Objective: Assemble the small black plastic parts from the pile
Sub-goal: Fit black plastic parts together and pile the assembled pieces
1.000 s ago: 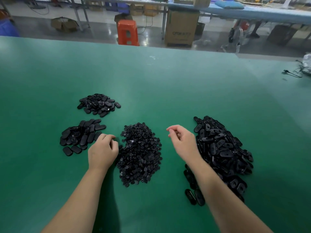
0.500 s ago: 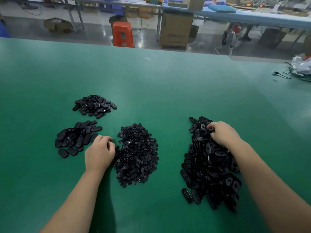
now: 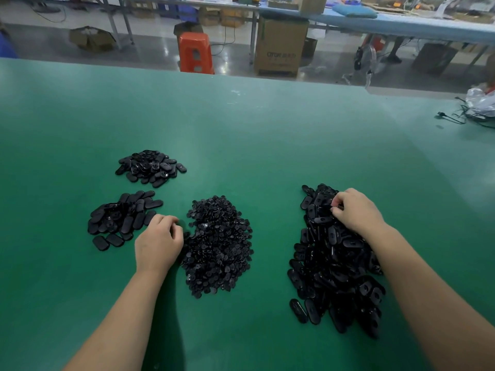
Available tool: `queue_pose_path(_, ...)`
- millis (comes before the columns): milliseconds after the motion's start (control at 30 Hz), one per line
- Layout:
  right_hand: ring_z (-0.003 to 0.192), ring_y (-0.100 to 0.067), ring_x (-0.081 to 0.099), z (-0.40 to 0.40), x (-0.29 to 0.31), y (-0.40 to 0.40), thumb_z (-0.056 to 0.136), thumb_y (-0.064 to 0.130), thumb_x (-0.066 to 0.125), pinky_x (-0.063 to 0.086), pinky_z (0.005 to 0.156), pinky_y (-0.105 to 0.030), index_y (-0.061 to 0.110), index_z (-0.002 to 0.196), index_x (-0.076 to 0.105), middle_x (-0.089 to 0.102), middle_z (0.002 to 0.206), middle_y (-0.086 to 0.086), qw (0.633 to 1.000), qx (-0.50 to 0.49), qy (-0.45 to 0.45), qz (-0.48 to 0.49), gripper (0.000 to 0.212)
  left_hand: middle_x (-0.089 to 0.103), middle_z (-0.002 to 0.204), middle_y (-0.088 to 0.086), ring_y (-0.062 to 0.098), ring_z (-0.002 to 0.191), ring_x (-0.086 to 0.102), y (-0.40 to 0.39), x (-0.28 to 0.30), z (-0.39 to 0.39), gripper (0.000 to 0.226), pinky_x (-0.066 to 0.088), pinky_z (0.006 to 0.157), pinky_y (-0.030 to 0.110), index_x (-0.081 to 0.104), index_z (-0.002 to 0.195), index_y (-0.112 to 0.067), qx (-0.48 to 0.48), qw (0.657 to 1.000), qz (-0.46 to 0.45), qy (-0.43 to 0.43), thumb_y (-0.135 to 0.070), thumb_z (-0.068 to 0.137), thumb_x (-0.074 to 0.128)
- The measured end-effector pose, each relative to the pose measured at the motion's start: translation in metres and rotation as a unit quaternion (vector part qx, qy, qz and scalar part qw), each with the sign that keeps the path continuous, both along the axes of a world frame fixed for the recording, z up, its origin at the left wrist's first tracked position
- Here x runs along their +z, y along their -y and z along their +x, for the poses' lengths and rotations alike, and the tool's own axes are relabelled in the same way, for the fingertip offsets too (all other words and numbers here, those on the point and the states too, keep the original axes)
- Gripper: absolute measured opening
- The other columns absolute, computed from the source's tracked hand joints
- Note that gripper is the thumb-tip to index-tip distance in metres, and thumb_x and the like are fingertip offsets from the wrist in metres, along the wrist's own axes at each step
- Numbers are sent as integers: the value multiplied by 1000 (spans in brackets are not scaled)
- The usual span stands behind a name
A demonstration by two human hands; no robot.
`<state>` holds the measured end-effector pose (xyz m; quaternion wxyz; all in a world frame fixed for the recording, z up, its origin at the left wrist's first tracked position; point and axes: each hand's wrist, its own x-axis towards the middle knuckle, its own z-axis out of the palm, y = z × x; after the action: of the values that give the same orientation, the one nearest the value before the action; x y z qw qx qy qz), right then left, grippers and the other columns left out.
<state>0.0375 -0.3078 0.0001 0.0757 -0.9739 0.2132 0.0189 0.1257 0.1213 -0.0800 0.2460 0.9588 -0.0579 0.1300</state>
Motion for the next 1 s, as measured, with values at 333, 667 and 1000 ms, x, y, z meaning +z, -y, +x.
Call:
queue_pose_path(333, 72, -8, 60, 6, 31, -24, 91, 23, 64, 40, 59, -23, 25, 91, 64, 66, 81, 9, 972, -38, 132, 188, 2, 67, 99, -2, 17, 64, 57, 0, 1, 0, 16, 43, 51, 25, 75, 101, -13, 4, 1000, -2, 4, -12, 92, 60)
queue_pose_path(667, 74, -13, 63, 21, -8, -123, 96, -3, 58, 55, 63, -19, 6, 134, 57, 68, 108, -7, 819, -131, 164, 534, 38, 66, 99, -2, 18, 67, 59, 0, 1, 0, 16, 44, 52, 26, 74, 101, -14, 2, 1000, 2, 1, -13, 92, 60)
queue_pose_path(1000, 78, -12, 75, 25, -58, -177, 101, 1, 52, 62, 73, -30, 12, 116, 57, 68, 107, -8, 738, -215, 239, 594, 19, 66, 99, -2, 17, 66, 58, -1, 1, 1, 16, 43, 51, 25, 74, 101, -14, 3, 1000, 1, -3, -12, 93, 60)
